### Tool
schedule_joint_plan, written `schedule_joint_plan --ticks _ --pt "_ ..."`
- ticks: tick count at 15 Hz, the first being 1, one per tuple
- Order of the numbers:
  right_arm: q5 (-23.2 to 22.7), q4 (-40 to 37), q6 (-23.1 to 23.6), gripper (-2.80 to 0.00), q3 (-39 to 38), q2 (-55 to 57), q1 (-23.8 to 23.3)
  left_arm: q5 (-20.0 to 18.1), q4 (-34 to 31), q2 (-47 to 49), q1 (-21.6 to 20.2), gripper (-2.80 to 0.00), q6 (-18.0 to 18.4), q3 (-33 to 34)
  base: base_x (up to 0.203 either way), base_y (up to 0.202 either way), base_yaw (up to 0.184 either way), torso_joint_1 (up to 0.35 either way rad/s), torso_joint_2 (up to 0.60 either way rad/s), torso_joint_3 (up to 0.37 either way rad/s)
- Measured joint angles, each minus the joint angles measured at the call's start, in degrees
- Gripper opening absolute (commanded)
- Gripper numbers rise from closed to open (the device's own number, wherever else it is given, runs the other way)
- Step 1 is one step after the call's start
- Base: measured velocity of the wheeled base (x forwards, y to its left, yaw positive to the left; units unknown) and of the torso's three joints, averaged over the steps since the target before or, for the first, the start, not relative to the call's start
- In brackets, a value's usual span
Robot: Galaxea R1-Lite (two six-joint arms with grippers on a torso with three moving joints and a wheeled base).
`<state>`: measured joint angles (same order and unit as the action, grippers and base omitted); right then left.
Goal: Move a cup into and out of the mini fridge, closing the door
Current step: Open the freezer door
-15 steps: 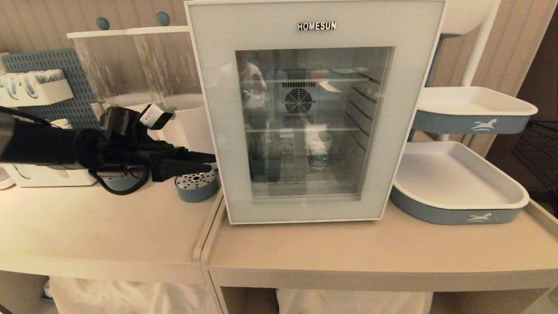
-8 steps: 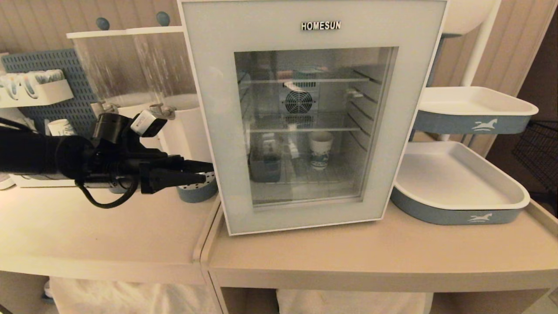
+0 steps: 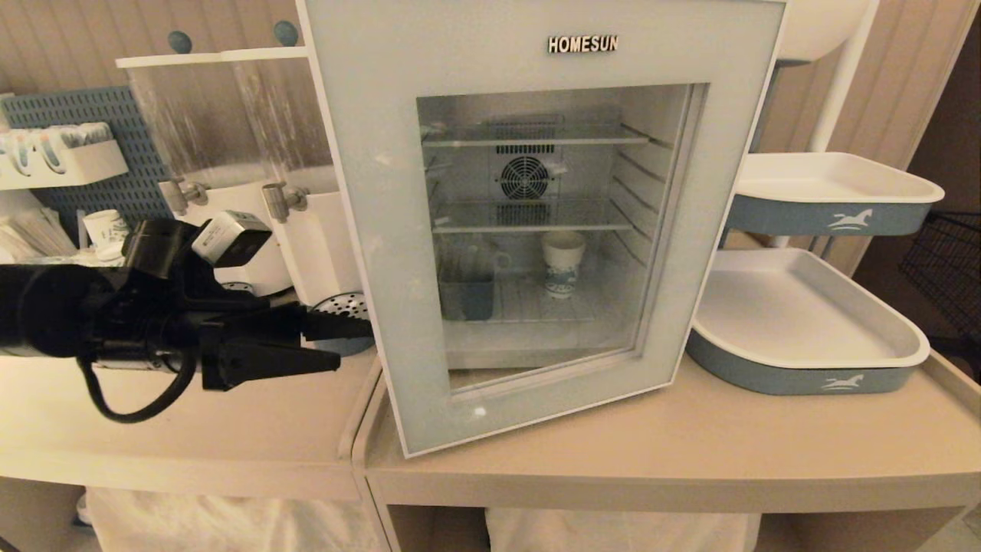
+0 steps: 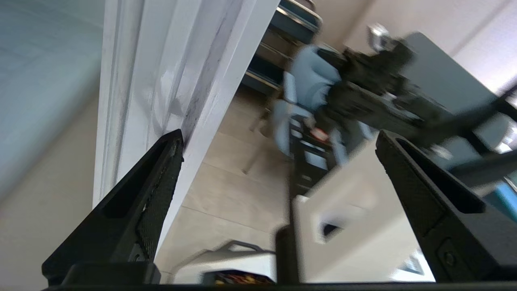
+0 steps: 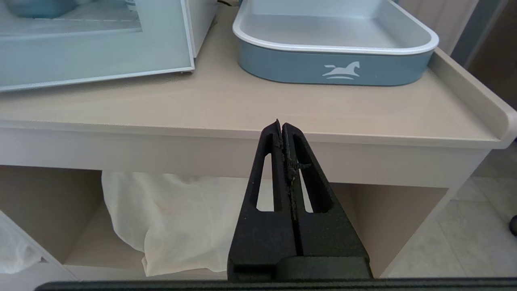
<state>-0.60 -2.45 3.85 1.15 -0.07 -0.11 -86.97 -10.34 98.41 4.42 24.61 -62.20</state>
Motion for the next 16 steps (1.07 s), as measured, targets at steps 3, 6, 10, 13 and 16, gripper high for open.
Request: schedule_joint_plan --ticks 3,6,10,13,16 --pt "0.01 0.02 0.05 -2.8 0.01 0.0 0.04 -0.18 -0.27 -12.52 5.85 0.0 -0.99 7.81 0.0 0.0 0.0 0.0 0.0 0.0" --pt "-0.05 -0.04 0.11 -2.8 0.09 0.0 0.04 0.74 -0.68 -27.68 14.19 0.0 -6.28 14.61 0.0 0.0 0.0 0.0 0.0 0.0" --pt "-0.06 -1.16 0.24 -2.8 0.37 0.0 0.01 9.57 -0.38 -43.9 17.47 0.0 -19.1 19.13 0.0 0.0 0.0 0.0 0.0 0.0" --pt "-0.09 -1.18 0.22 -2.8 0.43 0.0 0.09 26.79 -0.05 -50.55 16.18 0.0 -28.94 18.05 0.0 0.0 0.0 0.0 0.0 0.0" --pt "-0.16 -1.21 0.3 -2.8 0.43 0.0 0.01 47.52 -0.24 -53.54 14.79 -2.8 -36.4 14.11 0.0 0.0 0.0 0.0 0.0 0.0"
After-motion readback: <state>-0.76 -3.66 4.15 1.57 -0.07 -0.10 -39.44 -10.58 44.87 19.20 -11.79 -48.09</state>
